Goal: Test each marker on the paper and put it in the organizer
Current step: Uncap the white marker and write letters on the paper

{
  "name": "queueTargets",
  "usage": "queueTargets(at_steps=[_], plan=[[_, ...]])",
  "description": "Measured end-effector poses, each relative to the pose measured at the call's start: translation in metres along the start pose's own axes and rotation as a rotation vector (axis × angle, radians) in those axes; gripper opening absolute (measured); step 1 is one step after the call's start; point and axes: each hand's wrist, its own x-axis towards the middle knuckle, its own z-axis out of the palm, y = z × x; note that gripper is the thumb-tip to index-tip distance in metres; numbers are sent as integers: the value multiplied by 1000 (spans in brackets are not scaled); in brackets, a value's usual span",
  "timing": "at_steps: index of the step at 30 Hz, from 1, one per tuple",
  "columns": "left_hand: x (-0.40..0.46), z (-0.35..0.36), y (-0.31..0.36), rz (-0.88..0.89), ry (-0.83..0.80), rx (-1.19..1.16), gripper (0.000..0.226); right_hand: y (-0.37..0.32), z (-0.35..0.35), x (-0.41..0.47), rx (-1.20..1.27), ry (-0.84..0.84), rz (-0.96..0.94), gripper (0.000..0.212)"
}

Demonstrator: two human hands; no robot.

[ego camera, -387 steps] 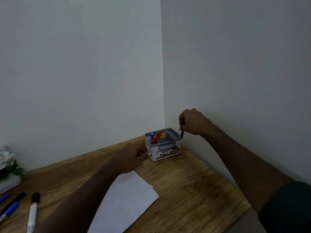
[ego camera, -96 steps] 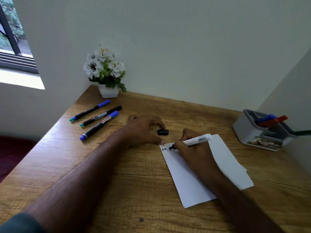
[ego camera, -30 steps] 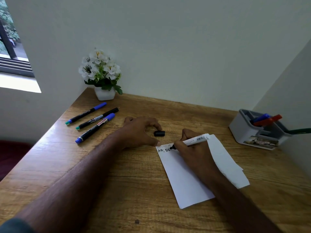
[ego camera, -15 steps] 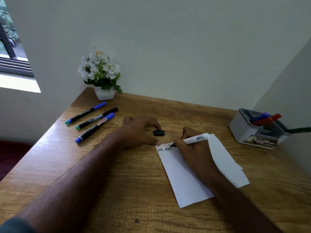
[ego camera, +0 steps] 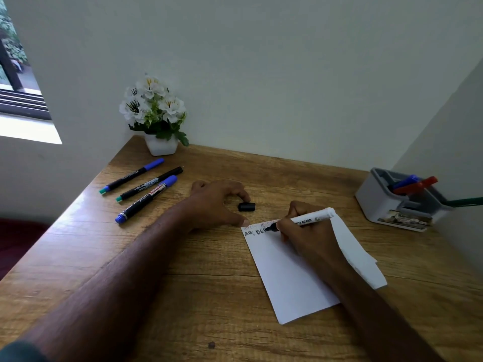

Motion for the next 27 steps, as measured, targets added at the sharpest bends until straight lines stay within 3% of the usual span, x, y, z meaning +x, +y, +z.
queueTargets(at_steps=[15,19,22,27], plan=[[-2,-1,4,-17,-5,11,50,2,3,2,-25,-13,-71,26],[-2,-2,2,-9,-13,4,51,10,1,6,123,59,27,22],[-3,-1,3,14,19,21,41,15,0,9,220,86,51,23],[-4,2,13,27,116,66,24,19,-4,12,199,106,-94,19]])
